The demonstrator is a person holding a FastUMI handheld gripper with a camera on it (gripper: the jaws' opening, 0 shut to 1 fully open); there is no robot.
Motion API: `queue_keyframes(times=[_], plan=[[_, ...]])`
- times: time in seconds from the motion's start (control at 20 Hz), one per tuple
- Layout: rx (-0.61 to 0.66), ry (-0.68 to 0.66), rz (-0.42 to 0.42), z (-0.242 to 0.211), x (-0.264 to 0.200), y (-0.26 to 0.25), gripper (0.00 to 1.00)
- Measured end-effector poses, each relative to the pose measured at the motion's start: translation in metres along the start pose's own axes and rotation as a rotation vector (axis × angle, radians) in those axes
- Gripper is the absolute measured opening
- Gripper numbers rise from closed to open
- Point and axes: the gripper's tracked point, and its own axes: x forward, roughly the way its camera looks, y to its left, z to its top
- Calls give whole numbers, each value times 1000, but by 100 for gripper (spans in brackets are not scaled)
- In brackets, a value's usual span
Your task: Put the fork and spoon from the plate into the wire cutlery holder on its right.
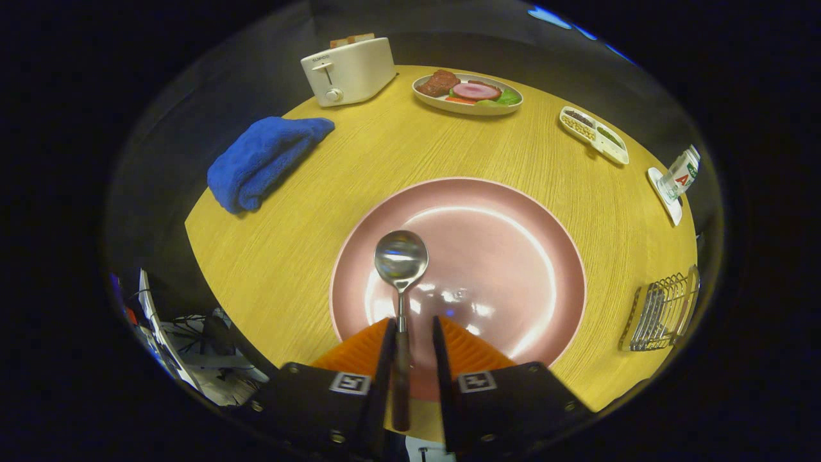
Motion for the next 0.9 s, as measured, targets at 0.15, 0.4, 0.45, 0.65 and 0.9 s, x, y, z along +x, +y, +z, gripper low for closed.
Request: queue_keyframes(times=[0.15, 0.4, 0.45, 0.65, 0.9], plan=[[22, 9, 26, -1, 6, 3, 26], [21, -2, 33, 1, 6, 1, 7], [17, -5, 31, 0, 6, 1, 7], [51, -14, 31, 1, 5, 1, 7], [128, -38, 34, 10, -2, -9, 7]])
